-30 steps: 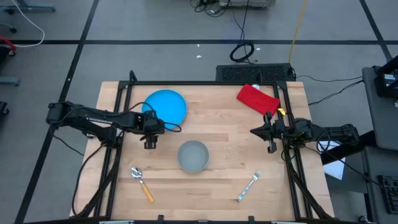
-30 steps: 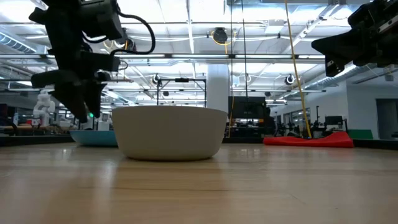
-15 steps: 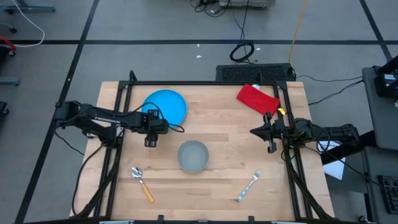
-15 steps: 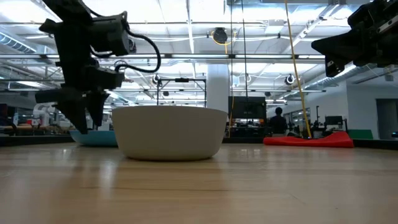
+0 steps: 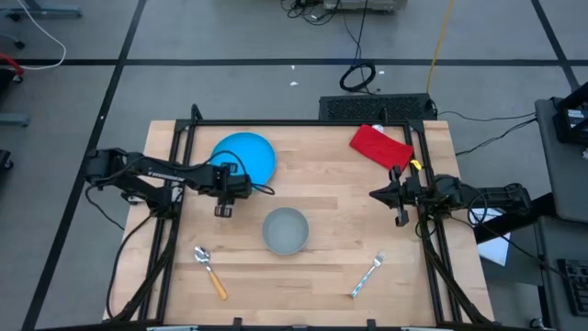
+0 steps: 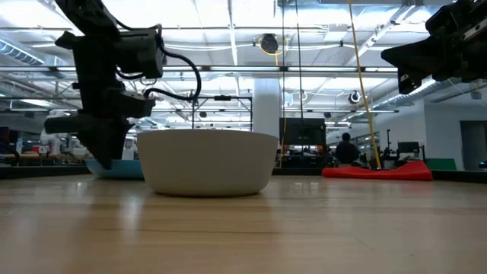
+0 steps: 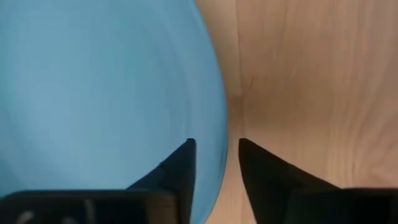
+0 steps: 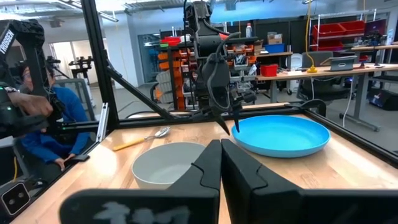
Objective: Pick and place plate/cup/fork/spoon on tray
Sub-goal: Move the blue plate to the middle top
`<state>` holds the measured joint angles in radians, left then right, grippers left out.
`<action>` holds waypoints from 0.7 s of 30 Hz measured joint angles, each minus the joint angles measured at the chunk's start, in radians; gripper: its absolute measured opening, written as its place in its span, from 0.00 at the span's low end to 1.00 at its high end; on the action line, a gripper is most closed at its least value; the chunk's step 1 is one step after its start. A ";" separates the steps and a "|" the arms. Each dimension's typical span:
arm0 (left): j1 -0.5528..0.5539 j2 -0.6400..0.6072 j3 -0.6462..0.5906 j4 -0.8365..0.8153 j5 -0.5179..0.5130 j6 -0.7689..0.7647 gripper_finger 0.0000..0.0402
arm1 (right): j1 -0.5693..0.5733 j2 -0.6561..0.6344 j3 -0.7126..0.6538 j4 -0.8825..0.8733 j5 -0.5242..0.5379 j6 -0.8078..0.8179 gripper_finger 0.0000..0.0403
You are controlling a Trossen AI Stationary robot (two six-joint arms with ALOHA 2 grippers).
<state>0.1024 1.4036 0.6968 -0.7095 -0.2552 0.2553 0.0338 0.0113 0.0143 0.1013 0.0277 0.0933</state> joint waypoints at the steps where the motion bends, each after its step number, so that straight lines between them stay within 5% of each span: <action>1: 0.000 0.000 0.000 0.006 0.002 0.002 0.27 | 0.000 0.000 0.000 0.000 -0.002 0.000 0.00; 13: 0.021 0.000 -0.022 0.035 0.026 0.026 0.22 | 0.000 0.000 0.000 0.000 -0.002 -0.003 0.00; 21: 0.023 -0.001 -0.022 0.044 0.049 0.055 0.03 | 0.000 0.000 0.000 0.000 -0.002 -0.001 0.00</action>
<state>0.1257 1.4024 0.6750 -0.6651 -0.2060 0.3103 0.0341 0.0113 0.0147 0.1009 0.0254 0.0926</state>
